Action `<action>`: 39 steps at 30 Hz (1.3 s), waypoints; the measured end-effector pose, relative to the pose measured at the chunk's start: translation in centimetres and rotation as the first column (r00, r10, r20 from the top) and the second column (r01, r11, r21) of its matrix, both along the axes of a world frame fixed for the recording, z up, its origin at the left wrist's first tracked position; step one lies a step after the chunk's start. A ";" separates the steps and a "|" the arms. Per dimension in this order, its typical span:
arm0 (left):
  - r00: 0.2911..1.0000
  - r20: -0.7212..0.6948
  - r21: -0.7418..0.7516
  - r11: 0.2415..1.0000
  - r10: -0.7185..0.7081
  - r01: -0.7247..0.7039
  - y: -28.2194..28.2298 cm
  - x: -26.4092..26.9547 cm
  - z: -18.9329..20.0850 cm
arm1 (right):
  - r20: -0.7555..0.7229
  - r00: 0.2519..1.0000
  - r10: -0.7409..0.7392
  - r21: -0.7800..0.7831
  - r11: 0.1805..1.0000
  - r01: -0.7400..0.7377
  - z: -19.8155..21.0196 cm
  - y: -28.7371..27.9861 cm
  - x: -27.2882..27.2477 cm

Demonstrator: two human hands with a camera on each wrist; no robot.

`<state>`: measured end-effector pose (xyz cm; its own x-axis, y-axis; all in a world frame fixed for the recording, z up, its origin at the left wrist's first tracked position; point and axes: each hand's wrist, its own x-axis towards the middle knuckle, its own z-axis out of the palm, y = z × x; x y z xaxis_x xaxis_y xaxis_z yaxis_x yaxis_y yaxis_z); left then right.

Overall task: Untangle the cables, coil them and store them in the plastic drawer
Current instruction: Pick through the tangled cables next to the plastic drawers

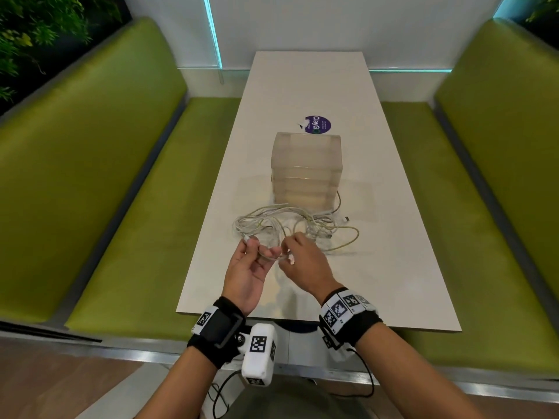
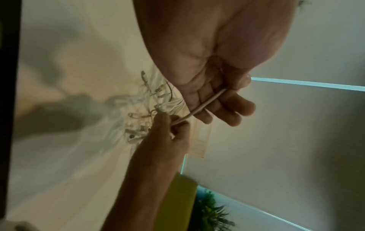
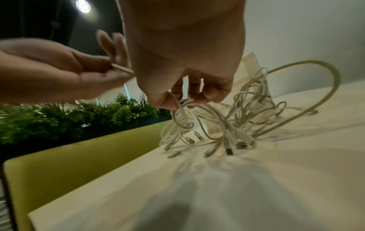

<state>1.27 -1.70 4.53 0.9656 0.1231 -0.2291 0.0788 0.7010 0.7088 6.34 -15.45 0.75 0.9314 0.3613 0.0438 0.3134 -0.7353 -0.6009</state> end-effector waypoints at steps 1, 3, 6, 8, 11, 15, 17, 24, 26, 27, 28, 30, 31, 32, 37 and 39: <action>1.000 0.010 -0.003 1.000 0.014 -0.014 0.2 0.0 0.3 | 0.019 0.999 -0.031 -0.036 0.999 0.032 -0.1 -0.4 0.4; 0.998 0.026 -0.014 0.998 0.055 -0.055 1.0 0.1 1.2 | 0.041 0.996 -0.079 -0.067 0.994 0.081 -0.4 -1.4 1.2; 0.991 0.040 -0.003 0.992 0.128 -0.128 3.0 0.5 2.0 | 0.063 0.993 -0.101 -0.061 0.993 0.105 -0.8 -3.1 2.3; 0.986 0.025 0.056 0.985 0.164 -0.165 4.2 0.8 1.7 | 0.050 0.993 -0.106 -0.022 0.994 0.107 -0.7 -3.6 2.7; 0.989 -0.063 0.350 0.931 0.136 -0.106 4.4 1.2 -0.1 | 0.009 0.998 -0.066 0.114 0.991 0.064 -0.2 -3.6 2.7; 0.981 -0.174 0.683 0.708 -0.081 0.180 1.7 1.2 -2.4 | -0.036 0.999 -0.031 0.158 0.987 0.036 0.3 -2.5 2.3; 0.962 -0.218 0.741 0.612 -0.167 0.275 0.4 1.4 -2.5 | -0.022 0.999 -0.045 0.115 0.992 0.047 0.3 -2.0 2.1; 0.977 -0.117 0.849 0.492 -0.180 0.192 -0.7 2.6 -3.3 | -0.043 0.996 -0.084 0.129 0.988 0.089 0.7 -1.2 1.5; 0.991 -0.077 0.829 0.544 -0.113 0.127 -0.8 2.8 -3.4 | -0.014 0.997 -0.078 0.106 0.991 0.079 0.7 -0.8 1.1; 0.993 -0.065 0.795 0.596 -0.101 0.113 -1.0 2.8 -3.2 | -0.001 0.997 -0.076 0.084 0.994 0.076 0.6 -0.6 1.0; 0.994 -0.059 0.739 0.665 -0.096 0.108 -1.3 2.8 -2.7 | 0.004 0.998 -0.070 0.041 0.997 0.069 0.5 -0.5 0.9; 0.996 -0.044 0.520 0.849 -0.083 0.094 -1.5 2.9 -1.3 | -0.025 0.999 -0.039 -0.076 0.996 0.037 -0.2 -0.4 0.9; 0.997 -0.022 0.371 0.926 -0.072 0.076 -1.4 3.2 -0.5 | -0.050 0.998 -0.029 -0.107 0.994 0.024 -0.6 -0.6 0.9; 0.998 -0.003 0.230 0.972 -0.058 0.057 -1.2 3.4 0.3 | -0.076 0.997 -0.029 -0.094 0.995 0.022 -1.1 -0.9 0.8; 0.995 -0.055 0.048 0.996 0.079 -0.076 0.9 3.7 2.2 | 0.014 0.999 -0.048 -0.058 0.997 0.049 -1.9 -2.4 1.2; 0.990 -0.085 0.165 0.981 0.113 -0.098 1.8 4.0 2.2 | 0.040 0.998 -0.042 -0.083 0.995 0.046 -1.7 -2.5 1.4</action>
<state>5.24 0.15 6.72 0.9205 0.2654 -0.2869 0.0817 0.5871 0.8054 7.74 -17.96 -0.92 0.9448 0.3238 0.0507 0.3011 -0.7964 -0.5244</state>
